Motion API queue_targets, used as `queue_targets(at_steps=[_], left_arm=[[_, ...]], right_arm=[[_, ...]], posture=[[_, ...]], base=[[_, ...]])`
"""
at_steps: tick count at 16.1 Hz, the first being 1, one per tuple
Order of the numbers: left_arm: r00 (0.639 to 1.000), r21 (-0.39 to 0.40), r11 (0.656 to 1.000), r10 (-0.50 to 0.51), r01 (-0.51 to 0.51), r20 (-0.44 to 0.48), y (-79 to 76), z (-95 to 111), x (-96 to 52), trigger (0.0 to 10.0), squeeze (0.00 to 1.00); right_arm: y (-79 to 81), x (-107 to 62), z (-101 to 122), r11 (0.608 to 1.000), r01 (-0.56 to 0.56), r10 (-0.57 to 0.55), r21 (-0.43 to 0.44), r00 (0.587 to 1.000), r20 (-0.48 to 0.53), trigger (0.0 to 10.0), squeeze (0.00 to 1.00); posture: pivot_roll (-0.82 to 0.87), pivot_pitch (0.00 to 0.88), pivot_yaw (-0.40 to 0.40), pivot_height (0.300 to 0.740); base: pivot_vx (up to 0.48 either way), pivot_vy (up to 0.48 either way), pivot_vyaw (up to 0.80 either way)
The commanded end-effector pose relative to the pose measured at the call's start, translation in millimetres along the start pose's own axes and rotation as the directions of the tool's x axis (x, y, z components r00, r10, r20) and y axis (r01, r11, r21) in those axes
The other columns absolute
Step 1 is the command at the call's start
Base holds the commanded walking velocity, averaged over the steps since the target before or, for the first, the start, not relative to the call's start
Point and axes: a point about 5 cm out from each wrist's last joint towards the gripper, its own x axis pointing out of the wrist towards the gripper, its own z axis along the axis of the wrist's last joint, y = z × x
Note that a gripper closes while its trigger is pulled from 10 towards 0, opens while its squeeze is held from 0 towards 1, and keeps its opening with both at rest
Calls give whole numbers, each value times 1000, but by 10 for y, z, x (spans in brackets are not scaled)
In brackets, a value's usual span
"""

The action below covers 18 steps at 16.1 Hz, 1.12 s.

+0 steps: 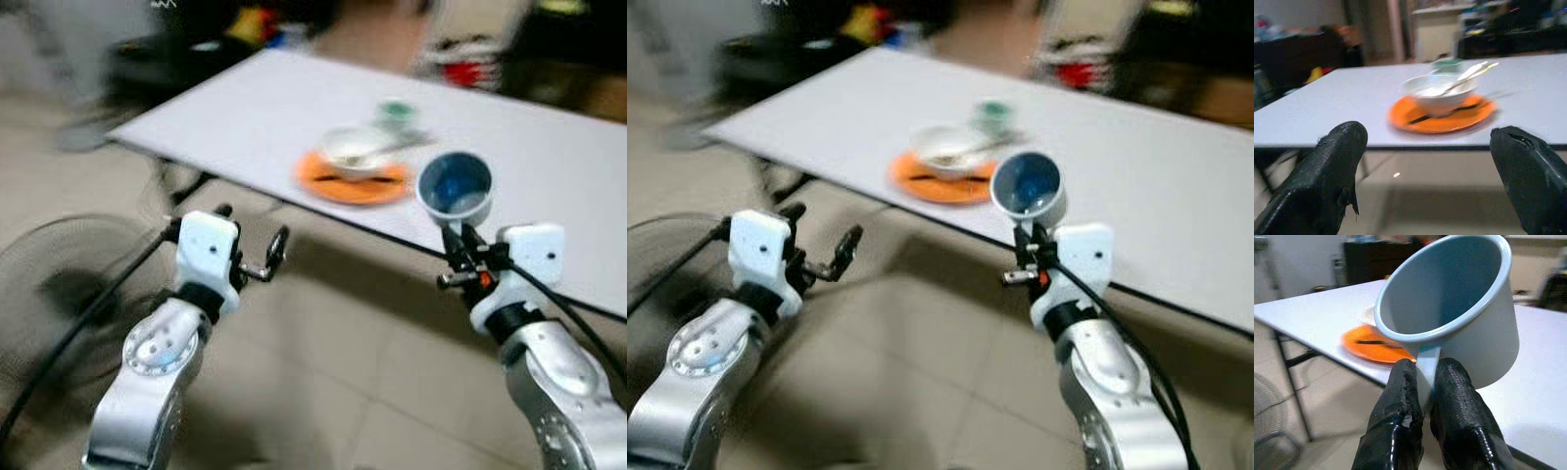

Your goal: Setting the table

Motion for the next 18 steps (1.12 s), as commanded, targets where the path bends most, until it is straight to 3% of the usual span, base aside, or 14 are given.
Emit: queue_targets(at_steps=[1,3,6,8,13,16,18], left_arm=[[1000,5,1000,8,-8,0,35,9,-4,10000,0],[999,-20,1000,12,-13,-41,58,-37,17,10000,0],[999,-24,1000,18,-18,-38,64,-36,18,10000,0],[999,-24,999,31,-32,-27,75,-15,21,10000,0],[1000,-19,1000,25,-25,-17,84,-11,36,10000,0],[1000,-26,1000,13,-13,-18,74,-15,37,10000,0],[1000,-26,1000,8,-9,-18,73,-17,34,10000,0]], right_arm=[[23,-3,26,1000,-2,2,-2,1000,5,10000,0],[24,-4,25,1000,1,-1,-1,1000,4,10000,0],[25,-7,27,1000,3,-3,0,1000,2,10000,0],[25,-2,30,1000,6,-6,11,1000,2,10000,0],[-40,32,-30,998,55,-54,14,996,-67,10000,0],[-87,75,0,993,107,-110,-56,993,-49,10000,0],[-83,90,21,994,101,-102,-40,995,-20,10000,0]], posture=[[107,0,21,740],[107,0,21,740],[99,0,28,740],[98,0,32,740],[99,0,34,740],[99,0,33,740],[99,0,32,740]], base=[[0,0,-800],[0,240,-800],[0,480,-800],[0,0,-800],[0,0,0],[96,0,0],[319,0,0]])
